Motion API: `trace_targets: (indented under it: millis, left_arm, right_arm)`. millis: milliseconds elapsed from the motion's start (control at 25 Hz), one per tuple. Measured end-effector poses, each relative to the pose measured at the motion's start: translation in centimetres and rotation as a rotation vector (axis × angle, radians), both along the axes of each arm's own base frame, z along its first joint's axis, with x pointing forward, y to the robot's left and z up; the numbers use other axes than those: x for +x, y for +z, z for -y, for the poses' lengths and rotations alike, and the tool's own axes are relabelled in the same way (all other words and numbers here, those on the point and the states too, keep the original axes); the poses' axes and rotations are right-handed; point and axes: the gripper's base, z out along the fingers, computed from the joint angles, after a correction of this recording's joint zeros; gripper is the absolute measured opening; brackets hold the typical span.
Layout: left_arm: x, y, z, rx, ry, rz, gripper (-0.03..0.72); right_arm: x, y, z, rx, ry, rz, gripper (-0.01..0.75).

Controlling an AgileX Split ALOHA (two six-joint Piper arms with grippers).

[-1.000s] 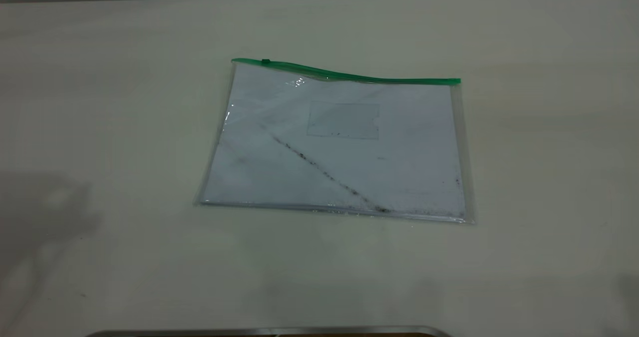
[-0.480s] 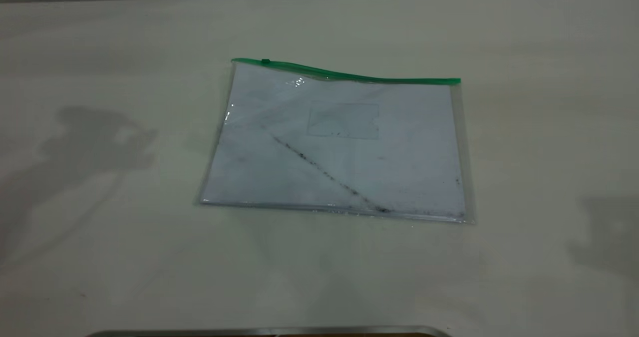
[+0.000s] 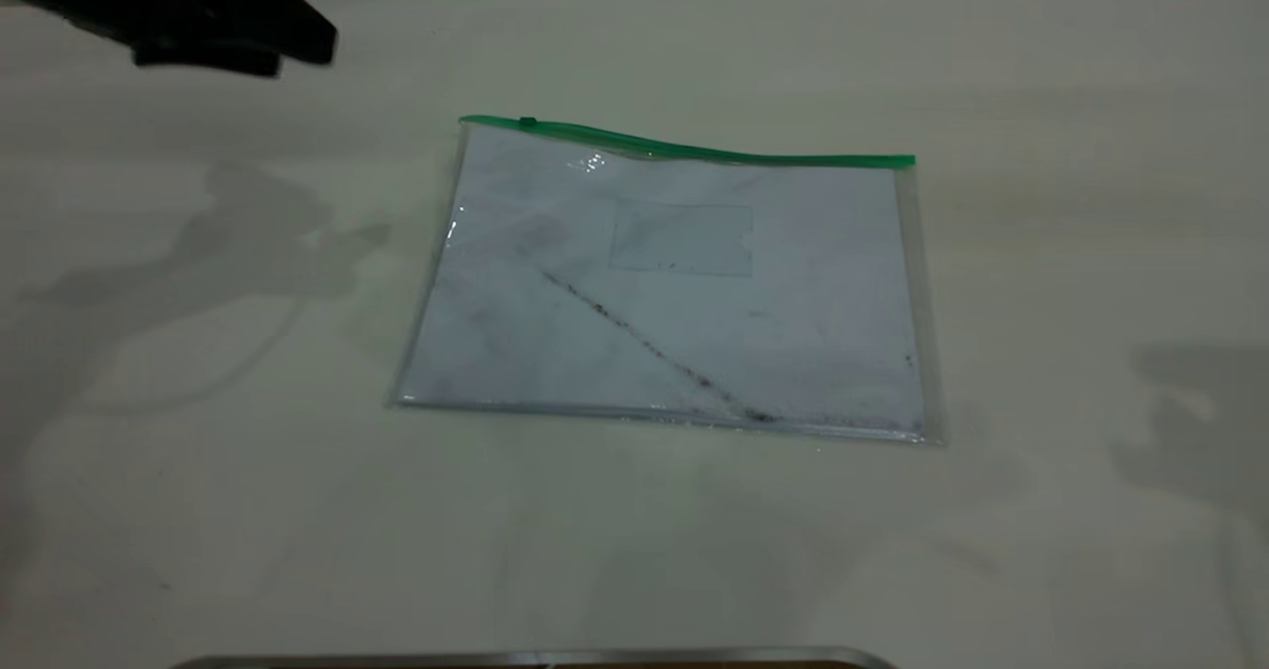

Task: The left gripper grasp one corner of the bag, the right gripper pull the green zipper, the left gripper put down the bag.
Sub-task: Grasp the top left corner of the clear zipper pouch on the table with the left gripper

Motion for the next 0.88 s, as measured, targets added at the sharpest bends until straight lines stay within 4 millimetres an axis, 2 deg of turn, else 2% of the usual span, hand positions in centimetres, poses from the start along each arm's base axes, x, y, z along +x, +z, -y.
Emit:
trace_targets:
  millis: [360, 880]
  left_arm:
    - [2.3, -5.5, 0.5, -0.073, -0.049, -0.059, 0.590]
    - [3.5, -8.8, 0.8, -0.108, -0.078, -0.076, 0.590]
  right_arm:
    - [0.0, -0.1, 0.0, -0.008, 0.013, -0.002, 0.536]
    - [0.0, -0.1, 0.0, -0.008, 0.014, 0.000, 0.536]
